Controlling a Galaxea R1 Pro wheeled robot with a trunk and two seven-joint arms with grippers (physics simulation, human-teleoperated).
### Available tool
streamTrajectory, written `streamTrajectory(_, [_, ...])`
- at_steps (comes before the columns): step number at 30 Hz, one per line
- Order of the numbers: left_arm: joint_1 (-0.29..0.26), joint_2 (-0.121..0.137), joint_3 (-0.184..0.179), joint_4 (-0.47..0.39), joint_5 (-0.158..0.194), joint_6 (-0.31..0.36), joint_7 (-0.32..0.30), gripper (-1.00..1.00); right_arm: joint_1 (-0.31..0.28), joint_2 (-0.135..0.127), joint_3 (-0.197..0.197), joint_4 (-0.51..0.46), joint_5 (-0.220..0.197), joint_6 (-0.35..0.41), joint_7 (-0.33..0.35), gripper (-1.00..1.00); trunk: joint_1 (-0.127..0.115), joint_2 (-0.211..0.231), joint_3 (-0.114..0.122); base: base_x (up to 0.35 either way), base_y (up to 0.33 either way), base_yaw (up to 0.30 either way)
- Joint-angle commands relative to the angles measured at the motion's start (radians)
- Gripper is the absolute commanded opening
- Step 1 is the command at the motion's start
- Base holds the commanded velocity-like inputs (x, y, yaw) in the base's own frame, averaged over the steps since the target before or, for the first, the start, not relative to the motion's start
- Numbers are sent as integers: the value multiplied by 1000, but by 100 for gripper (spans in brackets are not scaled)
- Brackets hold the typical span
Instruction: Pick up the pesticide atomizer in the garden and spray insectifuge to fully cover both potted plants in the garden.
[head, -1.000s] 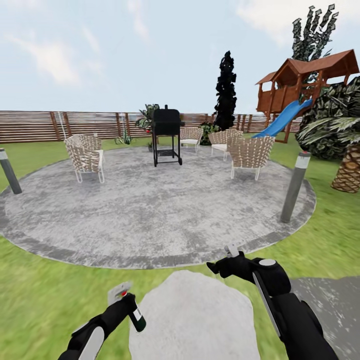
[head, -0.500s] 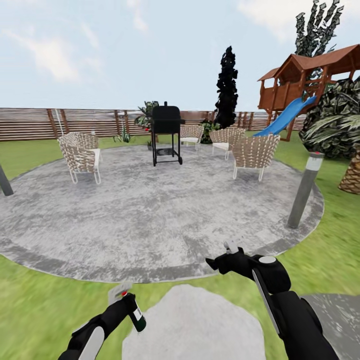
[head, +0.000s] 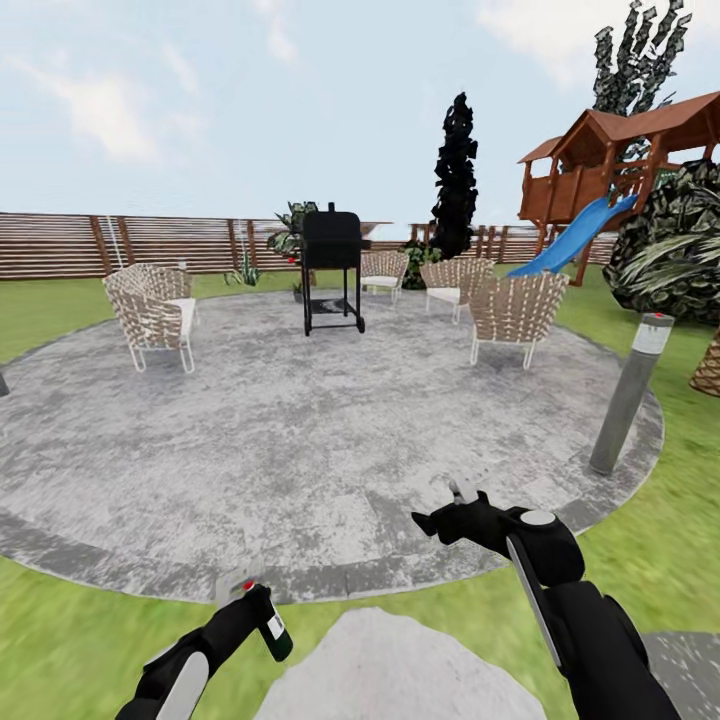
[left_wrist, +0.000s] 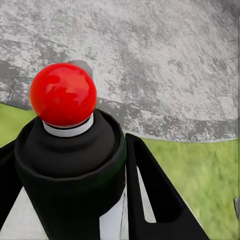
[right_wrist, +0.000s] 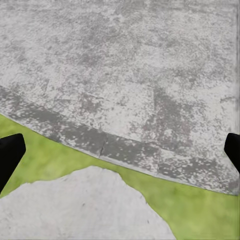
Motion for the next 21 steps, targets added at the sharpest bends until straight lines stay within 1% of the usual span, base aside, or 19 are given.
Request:
streamTrajectory(1, [0,1,-1,-1,6,4,0,-100,-1,-1,1,-2,11,3,8,100,0,0,-1,342,0,0])
streamTrajectory(10, [0,0,-1,3,5,4,0,-100,-1,-2,3,-4,10,3,11,100,0,0,-1,342,0,0])
streamTrajectory(15, [0,1,0,4,4,5,-1,-100,-1,2,1,-4,9,3,11,100,0,0,-1,342,0,0])
streamTrajectory(21, [0,2,0,5,4,5,-1,-100,-1,-4,1,-3,9,3,13,100,0,0,-1,342,0,0])
